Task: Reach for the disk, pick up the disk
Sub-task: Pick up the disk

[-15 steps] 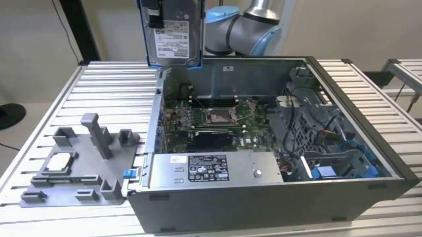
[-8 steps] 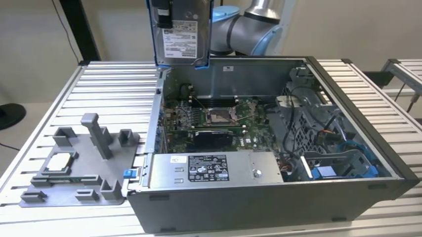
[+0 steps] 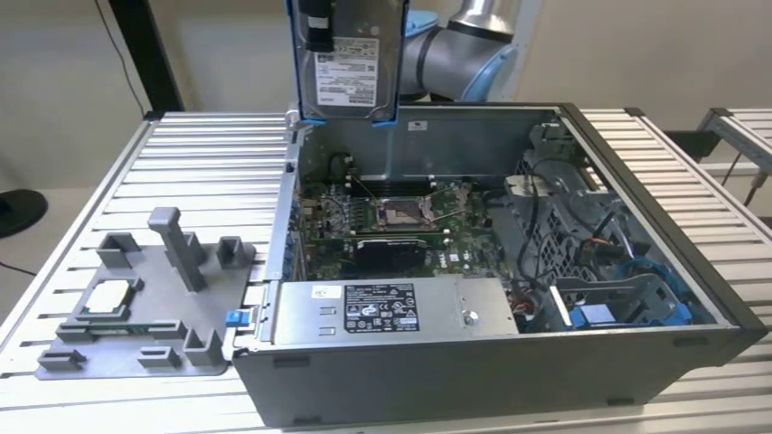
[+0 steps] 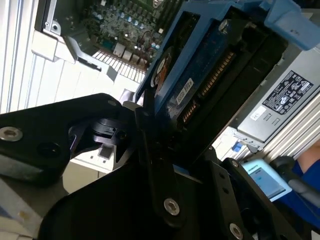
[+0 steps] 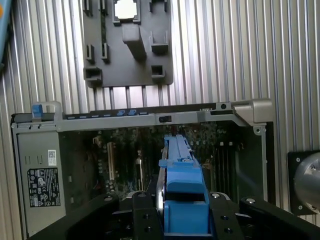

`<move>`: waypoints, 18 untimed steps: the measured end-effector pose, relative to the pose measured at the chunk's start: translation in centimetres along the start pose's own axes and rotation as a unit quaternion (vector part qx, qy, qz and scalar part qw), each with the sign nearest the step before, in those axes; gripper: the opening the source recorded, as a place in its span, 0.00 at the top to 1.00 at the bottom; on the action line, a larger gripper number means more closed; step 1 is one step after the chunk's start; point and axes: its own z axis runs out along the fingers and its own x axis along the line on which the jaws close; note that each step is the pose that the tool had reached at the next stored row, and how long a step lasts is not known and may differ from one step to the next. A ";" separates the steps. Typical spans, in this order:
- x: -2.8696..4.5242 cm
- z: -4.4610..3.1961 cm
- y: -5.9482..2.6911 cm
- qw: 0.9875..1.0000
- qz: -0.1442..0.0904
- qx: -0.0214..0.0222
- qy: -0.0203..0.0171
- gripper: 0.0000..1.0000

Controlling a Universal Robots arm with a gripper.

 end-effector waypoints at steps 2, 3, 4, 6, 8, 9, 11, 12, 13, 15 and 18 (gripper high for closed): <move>-0.04 -0.01 -0.42 1.000 0.000 0.000 0.000 1.00; -0.06 -0.02 -0.63 1.000 0.000 0.000 0.000 1.00; -0.08 -0.02 -0.84 1.000 0.000 0.000 0.000 1.00; -0.12 -0.03 -1.30 1.000 0.000 0.000 0.000 1.00; -0.17 -0.05 -1.78 1.000 0.000 -0.001 0.000 1.00; -0.19 -0.05 -2.03 1.000 0.000 -0.001 0.000 1.00; -0.24 -0.06 -2.49 1.000 0.000 -0.001 0.000 1.00; -0.26 -0.07 -2.70 1.000 0.000 -0.001 0.000 1.00; -0.28 -0.08 -2.91 1.000 0.000 -0.001 0.000 1.00; -0.32 -0.09 -3.36 1.000 0.000 -0.001 0.000 1.00; -0.39 -0.11 -4.11 1.000 0.000 -0.001 0.000 1.00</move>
